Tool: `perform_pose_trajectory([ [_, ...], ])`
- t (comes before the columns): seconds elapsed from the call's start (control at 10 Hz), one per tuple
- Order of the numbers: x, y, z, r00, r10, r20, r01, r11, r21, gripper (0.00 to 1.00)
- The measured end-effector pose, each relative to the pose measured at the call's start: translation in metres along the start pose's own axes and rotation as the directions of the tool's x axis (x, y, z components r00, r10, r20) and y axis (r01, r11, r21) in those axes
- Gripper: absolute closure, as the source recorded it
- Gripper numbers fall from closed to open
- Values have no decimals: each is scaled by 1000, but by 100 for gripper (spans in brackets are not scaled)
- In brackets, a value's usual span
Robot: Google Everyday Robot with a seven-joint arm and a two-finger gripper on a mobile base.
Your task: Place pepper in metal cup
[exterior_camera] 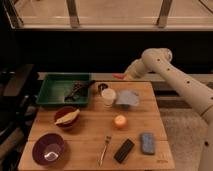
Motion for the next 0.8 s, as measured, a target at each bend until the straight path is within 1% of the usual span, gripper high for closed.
perform_pose_trajectory([
  [0.2, -1, -6, 5, 1000, -23, -6, 23, 1000, -6, 100],
  [0.5, -3, -11, 13, 997, -74, -9, 73, 997, -37, 100],
  [0.7, -13, -12, 21, 991, -135, 1, 134, 989, -65, 100],
  [0.8, -16, -12, 22, 988, -153, 5, 153, 986, -73, 100],
])
